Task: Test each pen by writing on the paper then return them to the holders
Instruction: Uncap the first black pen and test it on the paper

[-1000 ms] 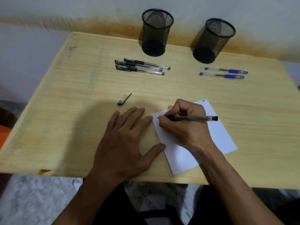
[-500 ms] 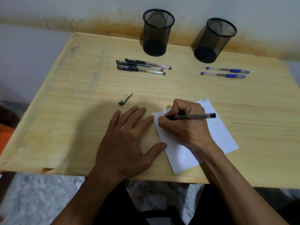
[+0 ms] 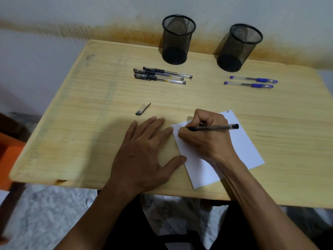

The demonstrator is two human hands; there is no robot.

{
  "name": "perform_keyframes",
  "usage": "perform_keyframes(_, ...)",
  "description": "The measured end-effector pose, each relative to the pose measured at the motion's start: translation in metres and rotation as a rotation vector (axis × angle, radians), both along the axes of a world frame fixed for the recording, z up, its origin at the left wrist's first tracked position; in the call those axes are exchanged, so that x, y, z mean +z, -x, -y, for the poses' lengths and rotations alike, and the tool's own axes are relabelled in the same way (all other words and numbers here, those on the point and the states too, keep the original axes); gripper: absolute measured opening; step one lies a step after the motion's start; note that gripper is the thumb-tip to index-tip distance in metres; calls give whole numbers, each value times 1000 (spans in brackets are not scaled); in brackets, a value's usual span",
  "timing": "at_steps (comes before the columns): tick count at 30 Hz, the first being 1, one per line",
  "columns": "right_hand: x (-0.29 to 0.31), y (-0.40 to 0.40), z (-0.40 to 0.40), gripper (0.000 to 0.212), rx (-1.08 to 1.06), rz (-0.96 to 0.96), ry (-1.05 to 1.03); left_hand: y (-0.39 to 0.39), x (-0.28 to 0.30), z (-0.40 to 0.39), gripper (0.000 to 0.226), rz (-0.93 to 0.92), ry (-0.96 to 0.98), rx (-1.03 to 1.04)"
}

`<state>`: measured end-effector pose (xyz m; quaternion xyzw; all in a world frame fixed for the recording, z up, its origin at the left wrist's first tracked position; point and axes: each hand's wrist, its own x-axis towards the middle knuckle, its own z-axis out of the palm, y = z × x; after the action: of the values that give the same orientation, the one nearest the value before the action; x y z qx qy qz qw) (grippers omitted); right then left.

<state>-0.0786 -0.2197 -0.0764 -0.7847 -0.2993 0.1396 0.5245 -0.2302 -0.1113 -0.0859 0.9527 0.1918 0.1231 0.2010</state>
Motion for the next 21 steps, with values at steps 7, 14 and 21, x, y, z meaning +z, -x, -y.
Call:
perform_keyframes(7, 2, -1, 1, 23, -6, -64, -15, 0, -2, 0, 75, 4, -15, 4)
perform_keyframes(14, 2, -3, 4, 22, 11, -74, -35, -1, -2, 0, 75, 19, -18, 1)
perform_keyframes(21, 3, -1, 6, 19, 7, -104, -55, -1, -4, 0, 76, 26, -30, -2)
